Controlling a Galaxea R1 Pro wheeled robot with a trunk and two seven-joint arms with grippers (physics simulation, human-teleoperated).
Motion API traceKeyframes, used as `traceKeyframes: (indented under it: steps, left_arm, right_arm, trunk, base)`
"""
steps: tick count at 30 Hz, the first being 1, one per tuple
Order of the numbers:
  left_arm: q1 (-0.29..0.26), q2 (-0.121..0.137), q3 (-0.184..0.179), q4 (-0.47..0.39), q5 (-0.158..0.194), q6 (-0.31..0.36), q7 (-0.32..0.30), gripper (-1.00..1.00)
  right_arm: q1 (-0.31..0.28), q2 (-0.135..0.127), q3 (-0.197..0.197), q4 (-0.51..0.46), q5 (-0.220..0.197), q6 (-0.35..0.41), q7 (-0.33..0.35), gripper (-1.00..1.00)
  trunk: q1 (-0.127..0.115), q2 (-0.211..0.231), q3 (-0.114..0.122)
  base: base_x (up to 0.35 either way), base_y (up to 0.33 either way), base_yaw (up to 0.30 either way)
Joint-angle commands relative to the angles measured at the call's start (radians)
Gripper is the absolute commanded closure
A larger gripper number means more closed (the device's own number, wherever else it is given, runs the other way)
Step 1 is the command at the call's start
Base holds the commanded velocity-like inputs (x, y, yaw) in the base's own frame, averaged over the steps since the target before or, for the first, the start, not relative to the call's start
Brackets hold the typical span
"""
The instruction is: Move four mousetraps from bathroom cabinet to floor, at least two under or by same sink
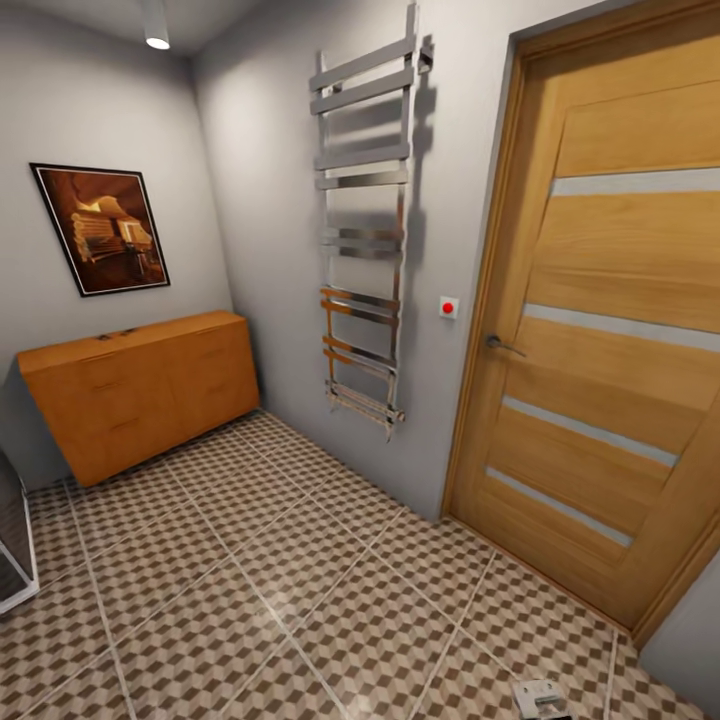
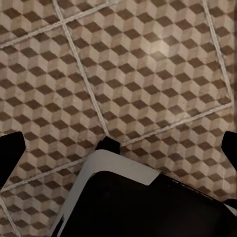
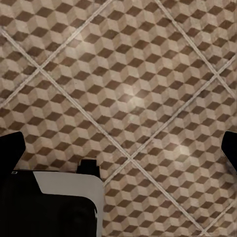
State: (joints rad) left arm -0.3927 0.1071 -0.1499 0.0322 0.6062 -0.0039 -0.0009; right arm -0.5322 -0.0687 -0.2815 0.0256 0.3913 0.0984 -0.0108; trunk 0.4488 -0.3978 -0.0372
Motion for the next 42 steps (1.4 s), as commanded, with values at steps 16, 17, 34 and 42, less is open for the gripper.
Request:
traceKeyframes:
  steps: [16, 17, 34, 42]
  left_arm:
    - [-0.002, 0.0, -0.002, 0.002, 0.007, -0.001, -0.001, -1.0]
    - [-0.002, 0.0, -0.002, 0.002, 0.007, -0.001, -0.001, -1.0]
    - [-0.002, 0.0, -0.002, 0.002, 0.008, -0.001, -0.001, -1.0]
    - [-0.002, 0.0, -0.002, 0.002, 0.007, -0.001, -0.001, -1.0]
  right_arm:
    - [-0.002, 0.0, -0.008, 0.002, 0.01, 0.001, -0.001, -1.0]
    - [-0.002, 0.0, -0.008, 0.002, 0.011, 0.001, -0.001, -1.0]
    - [-0.002, 0.0, -0.008, 0.002, 0.011, 0.001, -0.001, -1.0]
    - [-0.002, 0.0, -0.008, 0.002, 0.011, 0.001, -0.001, -1.0]
  trunk:
    - [0.001, -0.002, -0.002]
    - [0.001, -0.002, -0.002]
    - [0.001, -0.002, -0.002]
    - [0.001, -0.002, -0.002]
  base:
    - [0.333, 0.0, 0.008]
    - [0.341, 0.0, 0.112]
    - [0.342, 0.0, 0.237]
    - [0.343, 0.0, 0.283]
